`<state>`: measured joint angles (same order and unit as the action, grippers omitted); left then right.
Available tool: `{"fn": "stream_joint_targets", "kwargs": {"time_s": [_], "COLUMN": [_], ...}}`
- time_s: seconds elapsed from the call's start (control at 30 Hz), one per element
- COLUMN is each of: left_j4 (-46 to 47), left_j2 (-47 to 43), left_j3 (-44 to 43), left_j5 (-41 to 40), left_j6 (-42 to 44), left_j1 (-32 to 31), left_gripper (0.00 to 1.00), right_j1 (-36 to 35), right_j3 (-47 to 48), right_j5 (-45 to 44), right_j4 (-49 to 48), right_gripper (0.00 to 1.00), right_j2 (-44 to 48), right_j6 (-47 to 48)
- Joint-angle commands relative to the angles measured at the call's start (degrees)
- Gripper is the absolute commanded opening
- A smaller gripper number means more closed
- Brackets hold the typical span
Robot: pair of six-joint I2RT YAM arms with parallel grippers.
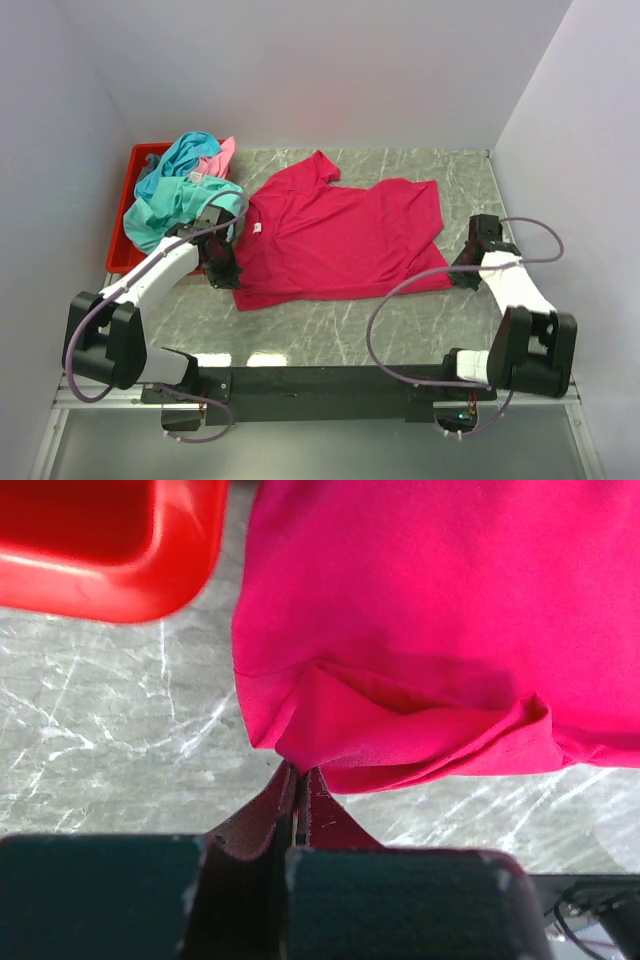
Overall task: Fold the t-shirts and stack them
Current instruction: Flatten the tshirt out, then fold the tshirt
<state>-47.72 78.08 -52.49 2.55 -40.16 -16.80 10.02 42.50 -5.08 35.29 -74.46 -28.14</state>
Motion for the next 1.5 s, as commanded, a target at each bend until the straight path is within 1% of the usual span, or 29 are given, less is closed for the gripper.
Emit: {"fn": "stream_joint_targets", "kwargs": {"time_s": [0.0, 0.03, 0.17, 0.3, 0.5, 0.63, 0.77, 0.87, 1.07, 1.17, 1.2, 1.27, 1.37, 1.4, 1.47], "left_j4": [-1.49, -1.84, -4.48, -7.81, -13.53, -15.64, -16.61, -15.12, -8.45, -6.51, -6.24, -4.84, -3.61, -2.65, -1.24], "left_j2": [-3.90, -4.34, -6.80, -11.62, -16.20, -17.70, -18.32, -17.88, -9.63, -3.13, 0.63, 5.38, 9.70, 12.68, 15.51], "left_j3": [-2.09, -1.66, -0.42, 0.46, -1.03, -0.77, -0.07, -1.47, -5.95, -10.69, -13.49, -15.88, -20.97, -23.95, -26.86], "left_j5": [1.84, 2.02, 3.51, 4.84, 8.00, 8.53, 9.05, 8.00, 8.97, 5.81, 5.63, 5.28, 3.18, 2.73, 2.90], "left_j6": [2.46, 2.63, 2.90, 2.63, 2.46, 3.25, 3.16, 2.20, 1.58, 3.68, 5.17, 6.75, 9.39, 10.79, 12.29], "left_j1": [0.27, 0.27, 0.27, 0.27, 0.27, 0.27, 0.27, 0.27, 0.27, 0.27, 0.27, 0.27, 0.27, 0.27, 0.27], "left_gripper": [0.01, 0.01, 0.01, 0.01, 0.01, 0.00, 0.01, 0.01, 0.01, 0.00, 0.01, 0.01, 0.01, 0.01, 0.01], "right_j1": [0.44, 0.44, 0.00, -0.09, -0.09, -0.18, -0.18, -0.18, 0.00, 0.00, -0.09, -0.09, -0.09, -0.09, -0.09], "right_j3": [3.82, 3.90, 4.78, 5.93, 6.72, 7.51, 7.42, 7.33, 7.60, 8.39, 8.56, 9.35, 10.41, 10.84, 11.46], "right_j5": [-3.18, -1.87, -1.16, -0.63, 0.68, 0.78, 1.56, 0.60, 0.51, 0.60, 0.77, 1.04, 1.30, 0.95, 0.60], "right_j4": [6.97, 7.42, 11.90, 17.08, 24.64, 25.88, 25.71, 24.04, 18.51, 15.17, 14.47, 12.01, 9.28, 7.79, 6.47], "right_gripper": [0.00, 0.00, 0.00, 0.00, 0.00, 0.00, 0.00, 0.00, 0.00, 0.00, 0.00, 0.00, 0.00, 0.00, 0.00], "right_j2": [7.47, 9.57, 13.28, 17.49, 23.30, 25.58, 24.62, 23.57, 18.83, 15.14, 14.17, 11.27, 7.32, 6.35, 3.54], "right_j6": [2.56, 2.48, 2.21, 3.00, 3.00, 2.74, 2.83, 3.35, 3.00, 2.74, 2.83, 3.00, 3.62, 3.97, 4.15]}}
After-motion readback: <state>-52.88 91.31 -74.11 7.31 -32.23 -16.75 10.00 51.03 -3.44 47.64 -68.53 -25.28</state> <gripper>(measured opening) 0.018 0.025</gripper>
